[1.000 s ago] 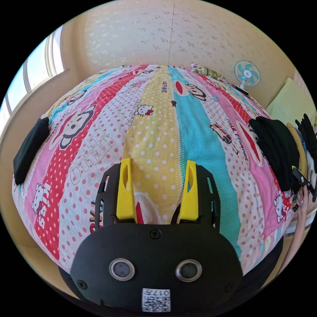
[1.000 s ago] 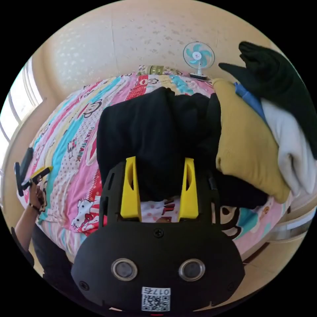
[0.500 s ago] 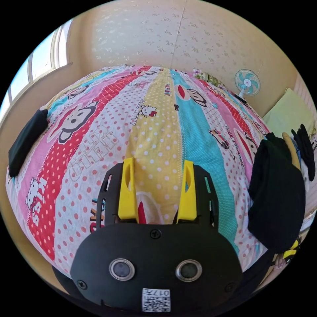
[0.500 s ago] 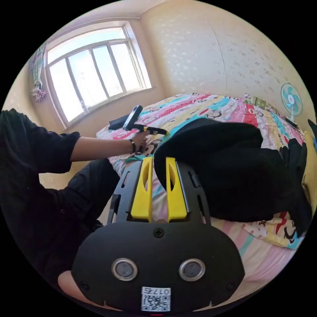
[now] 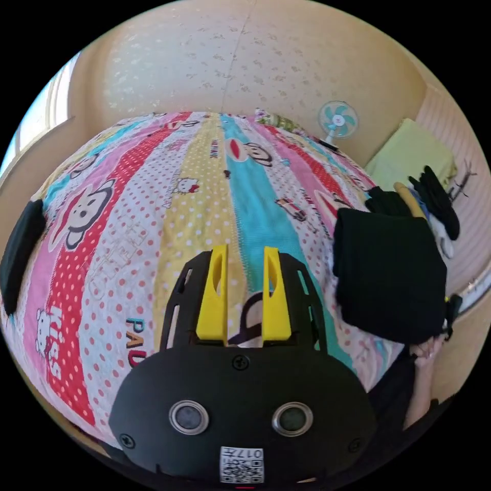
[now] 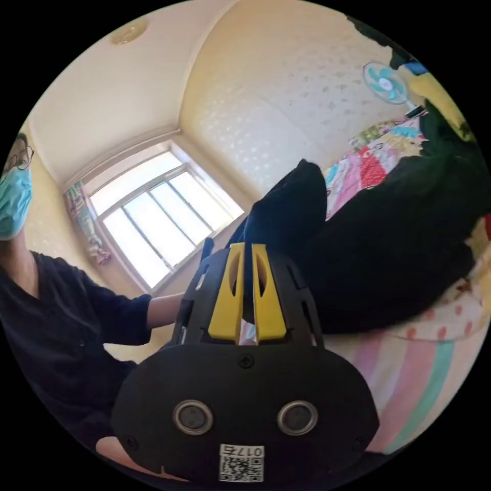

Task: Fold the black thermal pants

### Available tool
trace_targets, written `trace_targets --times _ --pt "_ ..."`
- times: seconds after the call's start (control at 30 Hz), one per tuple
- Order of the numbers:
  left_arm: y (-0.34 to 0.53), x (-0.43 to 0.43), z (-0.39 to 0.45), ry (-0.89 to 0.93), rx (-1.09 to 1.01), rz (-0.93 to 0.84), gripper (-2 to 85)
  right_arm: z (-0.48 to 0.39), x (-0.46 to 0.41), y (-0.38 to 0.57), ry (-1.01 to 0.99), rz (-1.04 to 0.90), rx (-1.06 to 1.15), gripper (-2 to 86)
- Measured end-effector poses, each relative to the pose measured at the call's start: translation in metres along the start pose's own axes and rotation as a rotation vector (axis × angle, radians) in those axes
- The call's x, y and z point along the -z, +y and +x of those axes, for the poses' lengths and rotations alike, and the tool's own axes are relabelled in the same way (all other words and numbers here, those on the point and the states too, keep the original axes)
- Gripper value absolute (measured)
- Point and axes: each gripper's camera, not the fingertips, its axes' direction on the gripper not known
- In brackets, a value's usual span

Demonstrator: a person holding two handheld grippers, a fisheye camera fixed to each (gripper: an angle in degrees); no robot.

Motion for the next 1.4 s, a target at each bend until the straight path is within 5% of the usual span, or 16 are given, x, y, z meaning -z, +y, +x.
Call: trace_targets --times 0.17,0.37,0.5,0.6,0.7,0.83,0.9,1.03,1.13,1.27,1.4 --pt "-0.006 0.072 0.104 0.321 -0.208 0.253 15.5 -0.050 0.000 -0.013 0.104 -0.070 0.130 3.4" --pt "-0.034 0.087 0.269 0.616 -0.534 0.156 20.2 -0.101 -0.025 -0.015 0.189 -0.146 0.203 3.0" --pt "-0.018 -0.003 0.362 0.462 -0.747 -0.157 20.5 -0.110 -0.005 -0.020 0.083 -0.149 0.244 2.7" --pt "0.004 -0.089 0.389 0.353 -0.744 -0.518 20.8 -0.127 0.022 -0.029 0.010 -0.364 0.370 1.9" --pt "0.024 -0.105 0.392 0.324 -0.741 -0.525 19.0 -0.137 0.080 -0.036 -0.177 -0.519 0.382 1.0" --pt "0.083 -0.103 0.430 0.118 -0.987 -0.448 21.6 -0.160 0.208 -0.045 -0.276 -0.088 0.529 0.6" --pt "0.137 -0.111 0.466 -0.198 -1.179 -0.381 22.0 -0.153 0.260 -0.042 -0.331 0.166 0.549 0.5" --pt "0.128 -0.097 0.455 -0.176 -1.022 -0.326 16.4 -0.101 0.340 -0.035 -0.401 0.507 0.420 0.6" --pt "0.082 -0.065 0.389 0.177 -0.677 -0.334 7.8 -0.092 0.373 -0.036 -0.359 0.609 0.435 0.8" --pt "0.055 -0.024 0.275 0.584 -0.225 -0.249 6.6 -0.068 0.391 -0.046 -0.353 0.661 0.396 1.2" --pt "0.076 0.038 0.242 0.588 -0.224 -0.109 6.5 -0.030 0.386 -0.062 -0.195 0.676 0.219 2.8"
